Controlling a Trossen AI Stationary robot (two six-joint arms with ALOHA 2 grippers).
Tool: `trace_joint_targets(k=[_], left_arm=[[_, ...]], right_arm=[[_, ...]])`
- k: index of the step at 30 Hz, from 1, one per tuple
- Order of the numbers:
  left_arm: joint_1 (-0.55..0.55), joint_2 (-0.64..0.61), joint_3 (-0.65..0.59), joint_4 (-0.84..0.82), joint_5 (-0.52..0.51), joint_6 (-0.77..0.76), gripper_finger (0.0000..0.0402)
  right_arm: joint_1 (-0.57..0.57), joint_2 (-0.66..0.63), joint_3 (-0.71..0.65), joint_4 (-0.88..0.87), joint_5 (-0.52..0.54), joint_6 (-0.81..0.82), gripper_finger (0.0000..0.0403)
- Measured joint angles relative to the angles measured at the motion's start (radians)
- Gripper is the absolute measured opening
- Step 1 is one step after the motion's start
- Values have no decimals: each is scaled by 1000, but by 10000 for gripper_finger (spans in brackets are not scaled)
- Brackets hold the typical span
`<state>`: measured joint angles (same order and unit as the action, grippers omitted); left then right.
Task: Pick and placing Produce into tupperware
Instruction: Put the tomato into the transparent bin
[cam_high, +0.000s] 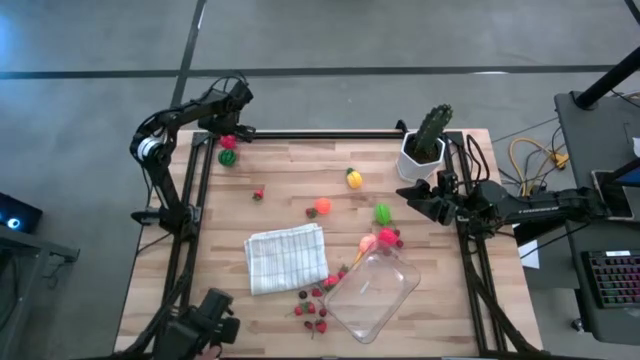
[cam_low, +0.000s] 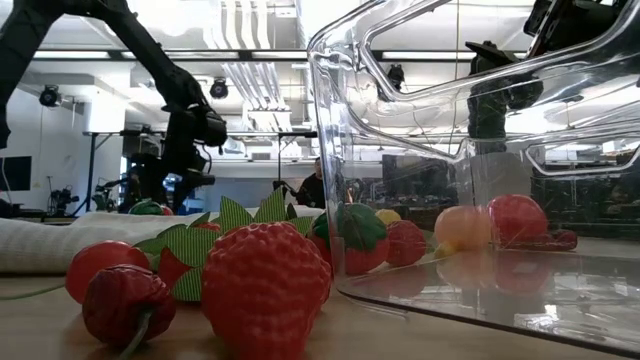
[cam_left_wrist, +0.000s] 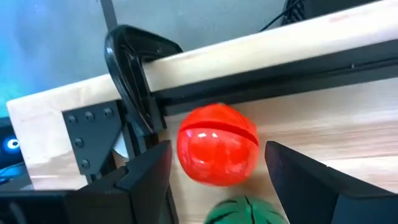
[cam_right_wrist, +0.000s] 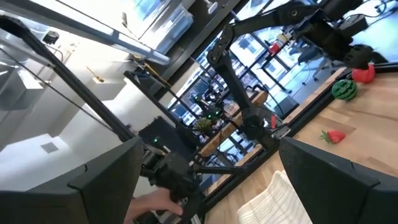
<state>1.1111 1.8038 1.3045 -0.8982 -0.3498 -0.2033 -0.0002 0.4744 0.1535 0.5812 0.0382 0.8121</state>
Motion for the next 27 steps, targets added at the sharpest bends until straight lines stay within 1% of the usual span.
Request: trace_joint_targets(k=[6, 9, 11, 16, 19, 22, 27], left_arm=[[19, 0, -1, 10, 26, 29, 244], [18, 0, -1, 10, 28, 29, 244], [18, 0, -1, 4, 28, 12, 245], [20, 0, -11, -7, 32, -96, 245], [22, 0, -27, 2, 66, -152, 245], [22, 0, -56, 23, 98, -158, 245], [31, 5, -76, 46, 89, -158, 245]], right_arm=[[0, 0, 0, 0, 94, -1, 368], [0, 0, 0, 0, 117, -8, 368], [0, 0, 0, 0, 120, -9, 368], [0, 0, 0, 0, 120, -10, 368], [0, 0, 0, 0, 120, -19, 368], [0, 0, 0, 0, 120, -36, 368], [0, 0, 0, -1, 120, -38, 368]])
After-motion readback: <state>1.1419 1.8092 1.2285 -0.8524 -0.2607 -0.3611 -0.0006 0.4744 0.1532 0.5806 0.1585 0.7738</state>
